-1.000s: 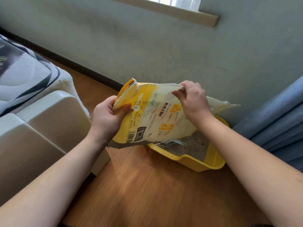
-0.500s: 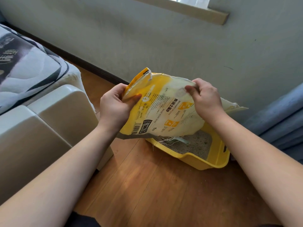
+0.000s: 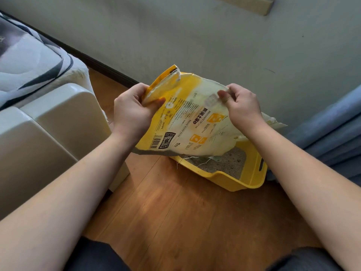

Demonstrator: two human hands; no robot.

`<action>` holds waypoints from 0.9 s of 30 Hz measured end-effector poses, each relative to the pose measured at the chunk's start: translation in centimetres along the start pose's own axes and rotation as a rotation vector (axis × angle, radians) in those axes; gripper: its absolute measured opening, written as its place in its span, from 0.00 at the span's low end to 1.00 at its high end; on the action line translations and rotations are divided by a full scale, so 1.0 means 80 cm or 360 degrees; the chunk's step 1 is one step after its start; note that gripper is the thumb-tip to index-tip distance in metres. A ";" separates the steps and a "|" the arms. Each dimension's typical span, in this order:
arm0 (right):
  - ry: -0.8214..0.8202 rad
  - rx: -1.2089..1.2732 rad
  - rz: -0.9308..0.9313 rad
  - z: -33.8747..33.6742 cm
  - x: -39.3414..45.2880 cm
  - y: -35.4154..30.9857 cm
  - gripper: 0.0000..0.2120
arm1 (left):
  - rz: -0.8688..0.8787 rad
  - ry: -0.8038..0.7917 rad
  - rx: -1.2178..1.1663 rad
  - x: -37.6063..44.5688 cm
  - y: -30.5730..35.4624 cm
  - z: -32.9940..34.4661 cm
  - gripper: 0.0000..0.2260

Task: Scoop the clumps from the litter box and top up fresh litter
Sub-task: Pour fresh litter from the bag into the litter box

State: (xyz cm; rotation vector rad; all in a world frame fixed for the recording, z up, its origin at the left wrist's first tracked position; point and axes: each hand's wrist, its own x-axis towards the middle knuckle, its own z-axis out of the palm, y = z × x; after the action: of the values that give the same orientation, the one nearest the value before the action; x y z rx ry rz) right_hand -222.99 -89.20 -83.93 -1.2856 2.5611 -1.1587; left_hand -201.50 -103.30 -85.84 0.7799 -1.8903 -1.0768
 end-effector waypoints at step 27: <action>0.0195 0.0203 -0.0020 -0.006 -0.006 0.019 0.15 | 0.0206 0.0139 -0.0137 0.009 0.023 0.028 0.15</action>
State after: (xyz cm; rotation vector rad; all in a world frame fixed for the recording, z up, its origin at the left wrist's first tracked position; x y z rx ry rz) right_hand -223.88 -88.00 -84.69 -1.2414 2.5156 -1.4200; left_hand -204.01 -102.18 -84.63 0.6368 -1.7836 -1.0200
